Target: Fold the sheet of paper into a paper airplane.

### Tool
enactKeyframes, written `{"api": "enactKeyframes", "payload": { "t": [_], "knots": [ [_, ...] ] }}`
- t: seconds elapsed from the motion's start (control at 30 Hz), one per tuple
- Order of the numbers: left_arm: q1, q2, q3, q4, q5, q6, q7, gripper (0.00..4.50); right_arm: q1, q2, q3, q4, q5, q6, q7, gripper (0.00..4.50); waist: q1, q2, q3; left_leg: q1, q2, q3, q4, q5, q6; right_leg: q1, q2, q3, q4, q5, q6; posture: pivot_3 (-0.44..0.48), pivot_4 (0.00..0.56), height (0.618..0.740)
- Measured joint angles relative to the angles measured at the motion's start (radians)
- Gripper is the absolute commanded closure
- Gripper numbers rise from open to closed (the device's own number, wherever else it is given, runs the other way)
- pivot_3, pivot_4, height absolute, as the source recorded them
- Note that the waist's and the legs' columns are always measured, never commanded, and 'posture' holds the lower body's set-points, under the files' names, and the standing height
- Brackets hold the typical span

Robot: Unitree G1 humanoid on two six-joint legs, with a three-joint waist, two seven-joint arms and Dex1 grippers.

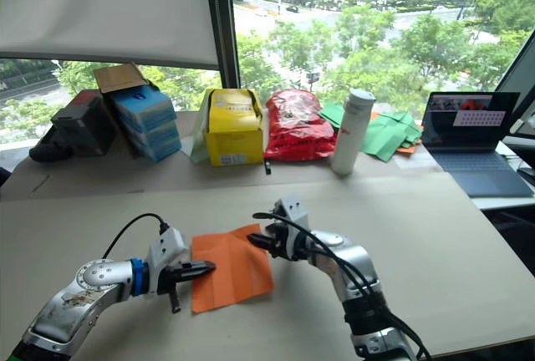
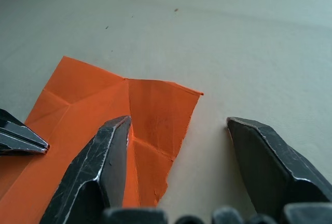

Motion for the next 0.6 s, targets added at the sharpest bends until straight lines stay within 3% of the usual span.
{"api": "enactKeyframes", "payload": {
  "t": [0.23, 0.27, 0.43, 0.53, 0.6],
  "knots": [
    [0.001, 0.005, -0.003, 0.0, 0.008, -0.009, -0.003, 4.5, -0.01, 0.02, 0.0, 0.021, 0.002, -0.016, -0.004, 1.24, -0.001, 0.0, 0.0, 0.0, 0.0, 0.0, 0.0, 0.0, 0.0, 0.0, -0.001, 0.0, 0.0, 0.0, 0.0, 0.0, 0.15, 0.74],
    [0.001, 0.005, -0.003, 0.0, 0.008, -0.01, -0.003, 4.5, -0.011, 0.021, 0.0, 0.023, 0.004, -0.016, -0.003, 1.73, -0.001, 0.0, 0.0, 0.0, 0.0, 0.0, 0.0, 0.0, 0.0, -0.001, -0.001, 0.0, 0.0, 0.0, 0.0, 0.0, 0.15, 0.74],
    [0.005, 0.005, -0.003, -0.006, 0.008, -0.011, -0.001, 4.5, -0.011, 0.021, 0.007, 0.036, 0.007, -0.016, -0.003, 3.25, 0.001, 0.0, 0.0, -0.001, 0.0, 0.0, 0.0, 0.0, 0.0, -0.002, -0.003, 0.0, 0.0, 0.0, 0.0, 0.0, 0.15, 0.74],
    [0.008, 0.005, -0.002, -0.009, 0.008, -0.011, 0.001, 4.5, -0.011, 0.021, 0.006, 0.036, 0.009, -0.016, -0.001, 4.43, 0.003, 0.0, 0.0, -0.002, -0.001, 0.0, 0.0, 0.0, 0.0, -0.002, -0.004, 0.0, 0.0, 0.0, 0.0, 0.0, 0.15, 0.74],
    [0.009, 0.005, -0.002, -0.01, 0.008, -0.011, 0.001, 4.5, -0.011, 0.022, 0.006, 0.035, 0.011, -0.016, -0.001, 4.48, 0.003, 0.001, 0.0, -0.002, -0.001, 0.0, 0.0, 0.0, 0.0, -0.002, -0.005, -0.001, 0.0, 0.0, 0.0, 0.0, 0.15, 0.74]
  ]
}}
